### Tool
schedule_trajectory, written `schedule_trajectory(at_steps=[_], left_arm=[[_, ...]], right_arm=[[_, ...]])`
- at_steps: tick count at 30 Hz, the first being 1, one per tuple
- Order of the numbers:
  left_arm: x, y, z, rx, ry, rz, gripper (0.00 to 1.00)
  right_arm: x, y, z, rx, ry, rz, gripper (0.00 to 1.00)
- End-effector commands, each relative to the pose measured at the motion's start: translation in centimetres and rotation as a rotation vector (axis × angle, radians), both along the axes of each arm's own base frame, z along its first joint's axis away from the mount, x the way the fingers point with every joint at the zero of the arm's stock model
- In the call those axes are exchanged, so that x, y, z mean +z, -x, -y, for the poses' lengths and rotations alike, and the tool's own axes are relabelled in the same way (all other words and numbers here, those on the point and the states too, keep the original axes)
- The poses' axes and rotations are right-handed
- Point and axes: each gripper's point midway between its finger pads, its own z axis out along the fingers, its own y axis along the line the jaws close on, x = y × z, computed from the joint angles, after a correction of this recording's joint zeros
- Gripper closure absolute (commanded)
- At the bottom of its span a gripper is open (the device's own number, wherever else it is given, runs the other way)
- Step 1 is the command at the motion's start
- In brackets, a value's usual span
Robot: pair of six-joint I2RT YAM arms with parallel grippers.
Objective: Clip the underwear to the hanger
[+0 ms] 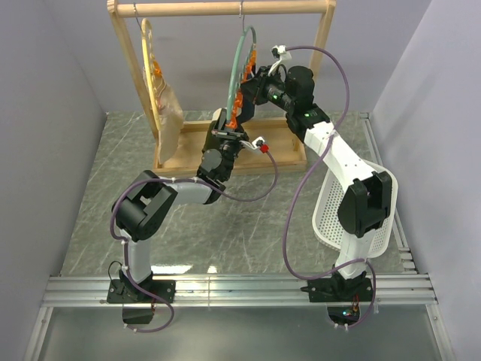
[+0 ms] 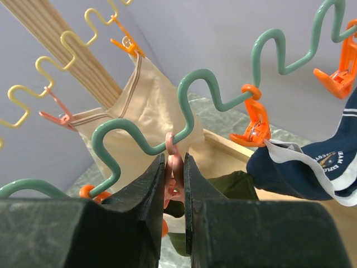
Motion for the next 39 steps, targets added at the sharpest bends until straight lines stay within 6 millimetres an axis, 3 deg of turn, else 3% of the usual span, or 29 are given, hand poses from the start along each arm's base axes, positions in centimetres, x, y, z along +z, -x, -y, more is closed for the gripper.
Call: schedule_trajectory(at_steps=[1, 36, 39], left_arm=[[7.4, 2.5, -1.9, -0.015, 0.157, 0.249, 1.00], [9.7, 0.8, -0.7, -0.040, 0.163, 0.294, 1.00], [9.7, 0.7, -0.6, -0.042, 0.166, 0.288, 1.00]], right_arm=[[2.7, 1.1, 0.7, -0.010, 0.027, 0.062, 1.00], [2.5, 0.9, 0.3, -0.009, 0.053, 0.077, 1.00], [2.7, 0.7, 0.4, -0.012, 0.050, 0.072, 0.92]])
